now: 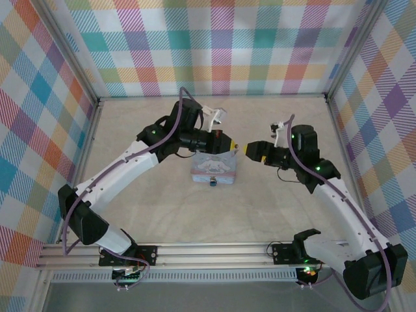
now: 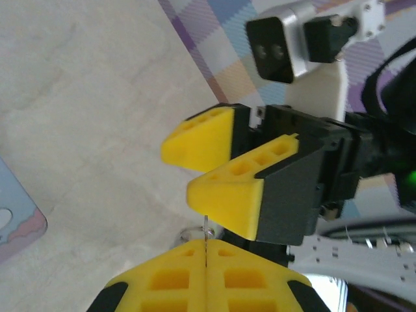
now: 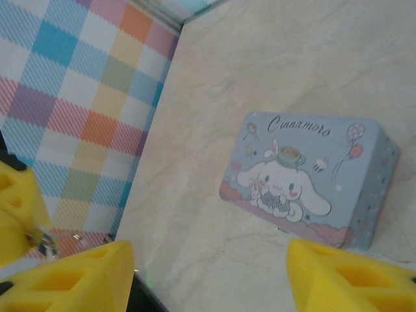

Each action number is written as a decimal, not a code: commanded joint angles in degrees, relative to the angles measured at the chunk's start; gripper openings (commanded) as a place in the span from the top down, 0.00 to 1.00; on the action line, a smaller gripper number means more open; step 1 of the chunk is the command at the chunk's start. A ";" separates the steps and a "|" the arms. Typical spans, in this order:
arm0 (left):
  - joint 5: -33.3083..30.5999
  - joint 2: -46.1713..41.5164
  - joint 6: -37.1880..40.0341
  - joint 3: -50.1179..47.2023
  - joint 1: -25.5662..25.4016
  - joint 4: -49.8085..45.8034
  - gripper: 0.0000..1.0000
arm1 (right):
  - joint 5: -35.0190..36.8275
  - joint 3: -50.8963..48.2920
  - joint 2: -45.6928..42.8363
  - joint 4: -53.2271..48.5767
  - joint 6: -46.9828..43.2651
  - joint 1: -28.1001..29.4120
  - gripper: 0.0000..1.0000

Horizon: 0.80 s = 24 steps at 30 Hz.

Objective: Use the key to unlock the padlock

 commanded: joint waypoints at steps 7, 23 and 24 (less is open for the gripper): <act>11.95 2.10 4.99 2.37 0.76 -4.87 1.00 | -19.87 -6.96 -2.33 30.17 13.66 -3.34 0.52; 13.48 2.02 3.64 1.46 0.67 -1.52 1.00 | -23.33 -6.66 -1.34 28.80 11.66 -1.32 0.47; 13.22 1.86 3.61 1.36 0.71 -1.49 1.00 | -23.68 -6.77 -1.29 28.70 11.44 -1.32 0.47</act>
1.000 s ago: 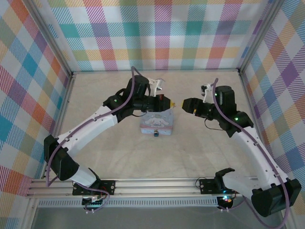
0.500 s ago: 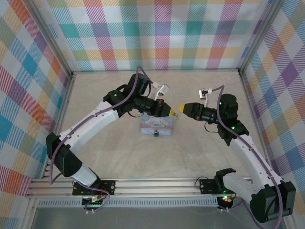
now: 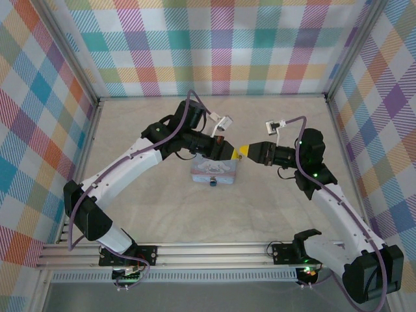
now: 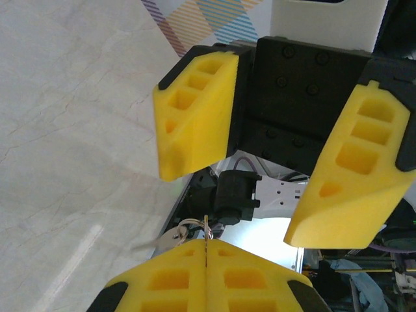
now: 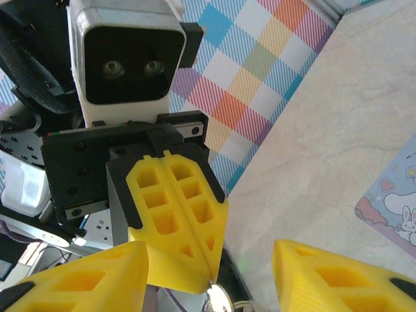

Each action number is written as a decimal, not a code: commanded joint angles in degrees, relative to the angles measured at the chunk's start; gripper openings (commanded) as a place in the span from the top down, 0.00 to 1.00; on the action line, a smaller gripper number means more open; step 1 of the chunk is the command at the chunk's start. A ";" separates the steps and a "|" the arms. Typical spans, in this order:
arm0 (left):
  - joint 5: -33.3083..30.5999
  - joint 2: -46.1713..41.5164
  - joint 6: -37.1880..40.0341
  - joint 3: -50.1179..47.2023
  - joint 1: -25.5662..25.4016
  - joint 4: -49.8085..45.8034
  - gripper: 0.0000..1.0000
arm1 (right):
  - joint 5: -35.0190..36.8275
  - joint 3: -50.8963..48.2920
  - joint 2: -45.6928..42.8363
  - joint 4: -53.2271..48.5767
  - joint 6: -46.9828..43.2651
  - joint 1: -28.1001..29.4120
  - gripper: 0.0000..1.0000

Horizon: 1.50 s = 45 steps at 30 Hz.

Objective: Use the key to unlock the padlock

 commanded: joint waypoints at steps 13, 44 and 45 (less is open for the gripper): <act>-0.11 -0.44 0.22 1.13 0.34 0.62 1.00 | -4.84 0.18 -0.89 -3.38 -5.11 0.28 0.66; -0.28 -0.61 -0.09 1.48 0.32 1.15 1.00 | -7.56 1.25 -0.64 -7.23 -8.47 1.51 1.00; -0.35 -0.53 -0.09 1.48 0.30 1.19 1.00 | -7.56 1.25 -0.63 -7.32 -8.57 1.52 1.00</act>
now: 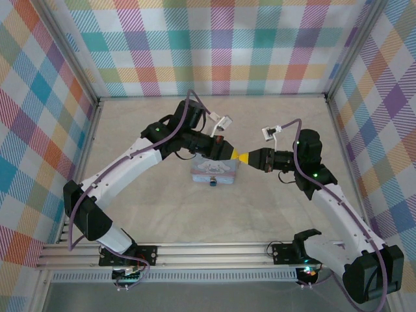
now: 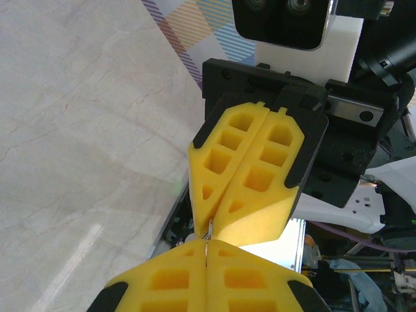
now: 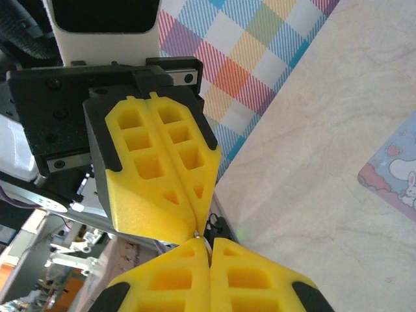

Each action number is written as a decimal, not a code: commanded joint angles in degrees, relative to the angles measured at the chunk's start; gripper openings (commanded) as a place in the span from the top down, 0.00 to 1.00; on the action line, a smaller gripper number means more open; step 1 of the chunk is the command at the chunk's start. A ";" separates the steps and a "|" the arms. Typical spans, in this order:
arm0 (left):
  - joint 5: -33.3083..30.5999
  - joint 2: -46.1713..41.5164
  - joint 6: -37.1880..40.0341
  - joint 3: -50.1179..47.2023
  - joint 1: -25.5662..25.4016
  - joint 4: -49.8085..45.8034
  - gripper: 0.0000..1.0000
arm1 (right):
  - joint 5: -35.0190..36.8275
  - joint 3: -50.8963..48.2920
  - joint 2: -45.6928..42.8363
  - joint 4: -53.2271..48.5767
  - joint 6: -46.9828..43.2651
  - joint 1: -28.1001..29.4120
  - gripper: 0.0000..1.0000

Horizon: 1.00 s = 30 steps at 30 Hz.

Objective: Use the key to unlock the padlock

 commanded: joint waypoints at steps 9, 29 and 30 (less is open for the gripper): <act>-3.98 -2.08 -1.88 0.47 1.51 3.00 0.58 | 0.56 0.88 -1.10 -1.46 -2.75 0.89 1.00; -40.43 -11.19 -13.08 -26.76 7.91 6.05 0.14 | 38.10 5.31 2.24 -22.81 -11.27 0.55 1.00; -41.14 -10.26 -13.73 -27.98 7.97 7.24 0.13 | 39.69 5.45 2.98 -23.59 -11.45 0.64 1.00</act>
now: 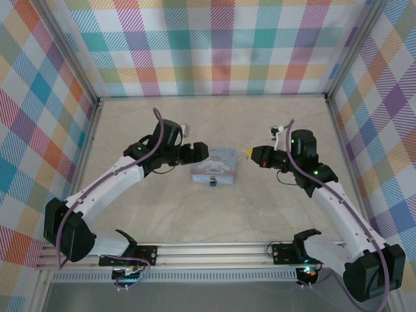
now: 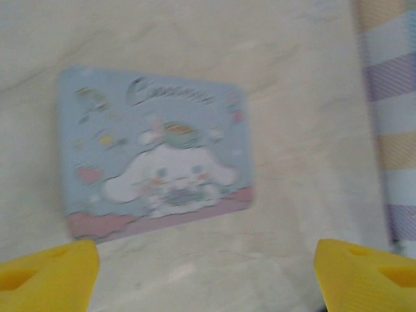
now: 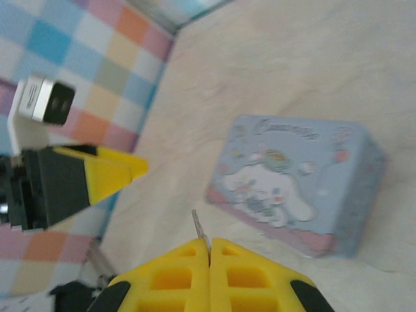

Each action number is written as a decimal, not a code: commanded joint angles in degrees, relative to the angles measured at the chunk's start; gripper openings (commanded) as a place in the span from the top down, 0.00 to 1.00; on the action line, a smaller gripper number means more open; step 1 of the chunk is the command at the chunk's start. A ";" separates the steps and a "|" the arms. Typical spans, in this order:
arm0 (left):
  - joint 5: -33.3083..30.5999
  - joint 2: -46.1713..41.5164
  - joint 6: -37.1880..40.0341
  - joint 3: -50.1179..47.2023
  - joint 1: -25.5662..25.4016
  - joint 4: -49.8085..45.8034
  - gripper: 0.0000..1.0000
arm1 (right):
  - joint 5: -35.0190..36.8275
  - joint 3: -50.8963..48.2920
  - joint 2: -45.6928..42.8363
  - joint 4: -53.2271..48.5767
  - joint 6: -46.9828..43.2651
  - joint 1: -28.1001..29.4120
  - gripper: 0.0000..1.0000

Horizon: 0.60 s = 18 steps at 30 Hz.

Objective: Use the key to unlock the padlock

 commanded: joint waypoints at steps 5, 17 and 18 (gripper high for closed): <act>-6.21 7.94 -4.69 -4.80 0.40 7.30 0.09 | 15.38 1.40 4.84 -5.93 -3.01 0.17 1.00; -1.66 17.27 -7.69 -1.71 -0.88 16.06 0.13 | 18.35 1.37 13.50 -2.45 -1.46 0.36 1.00; -1.46 17.80 -8.07 -1.20 -1.15 16.54 0.13 | 18.95 1.84 14.72 -2.46 -1.38 0.29 1.00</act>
